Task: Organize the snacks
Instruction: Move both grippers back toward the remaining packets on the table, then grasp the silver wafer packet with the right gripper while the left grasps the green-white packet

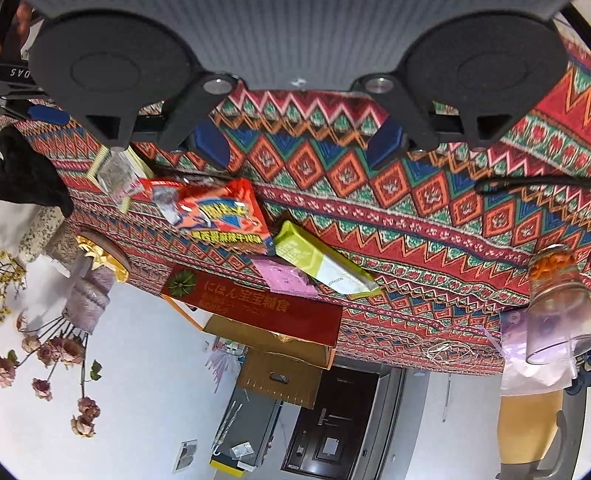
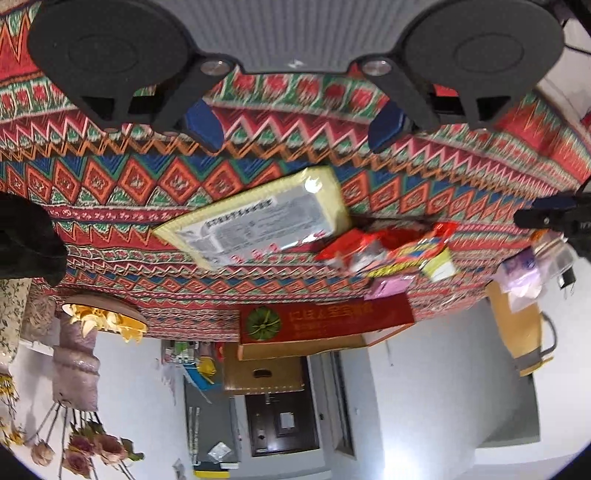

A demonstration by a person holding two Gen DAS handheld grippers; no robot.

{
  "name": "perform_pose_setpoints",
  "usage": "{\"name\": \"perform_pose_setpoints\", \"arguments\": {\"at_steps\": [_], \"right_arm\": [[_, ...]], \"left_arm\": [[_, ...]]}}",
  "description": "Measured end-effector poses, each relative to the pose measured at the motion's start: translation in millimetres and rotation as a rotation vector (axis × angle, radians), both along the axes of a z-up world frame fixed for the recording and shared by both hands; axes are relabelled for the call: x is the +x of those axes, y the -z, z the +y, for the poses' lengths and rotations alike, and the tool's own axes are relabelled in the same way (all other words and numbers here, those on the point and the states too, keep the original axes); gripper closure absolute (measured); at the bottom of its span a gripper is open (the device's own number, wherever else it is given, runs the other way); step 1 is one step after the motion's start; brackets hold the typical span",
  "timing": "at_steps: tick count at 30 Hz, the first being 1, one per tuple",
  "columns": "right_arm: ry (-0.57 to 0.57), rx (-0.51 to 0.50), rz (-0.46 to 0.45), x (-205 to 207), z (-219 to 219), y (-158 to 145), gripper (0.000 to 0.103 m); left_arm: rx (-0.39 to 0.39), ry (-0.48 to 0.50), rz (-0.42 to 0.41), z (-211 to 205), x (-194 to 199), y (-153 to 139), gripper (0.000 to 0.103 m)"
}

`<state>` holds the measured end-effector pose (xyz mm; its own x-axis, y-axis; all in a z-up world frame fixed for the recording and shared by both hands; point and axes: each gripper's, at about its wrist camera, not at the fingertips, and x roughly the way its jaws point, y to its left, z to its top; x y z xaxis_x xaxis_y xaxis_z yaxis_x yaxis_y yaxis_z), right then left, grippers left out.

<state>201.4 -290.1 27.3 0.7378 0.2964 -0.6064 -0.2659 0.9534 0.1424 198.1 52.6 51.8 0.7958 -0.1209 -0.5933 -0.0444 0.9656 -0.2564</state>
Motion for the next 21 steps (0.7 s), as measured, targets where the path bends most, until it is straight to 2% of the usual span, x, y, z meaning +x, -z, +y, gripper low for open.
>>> {"name": "perform_pose_setpoints", "arguments": {"at_steps": [5, 15, 17, 21], "right_arm": [[0.035, 0.028, 0.028, 35, -5, 5, 0.015], [0.112, 0.256, 0.055, 121, -23, 8, 0.011], [0.099, 0.239, 0.061, 138, -16, 8, 0.012], [0.063, 0.085, 0.039, 163, 11, 12, 0.012]], "left_arm": [[0.004, 0.000, 0.024, 5, 33, 5, 0.020], [-0.070, 0.012, 0.093, 27, 137, 19, 0.020], [-0.072, 0.019, 0.103, 30, 158, 22, 0.020], [-0.020, 0.036, 0.088, 23, 187, 27, 0.020]]}}
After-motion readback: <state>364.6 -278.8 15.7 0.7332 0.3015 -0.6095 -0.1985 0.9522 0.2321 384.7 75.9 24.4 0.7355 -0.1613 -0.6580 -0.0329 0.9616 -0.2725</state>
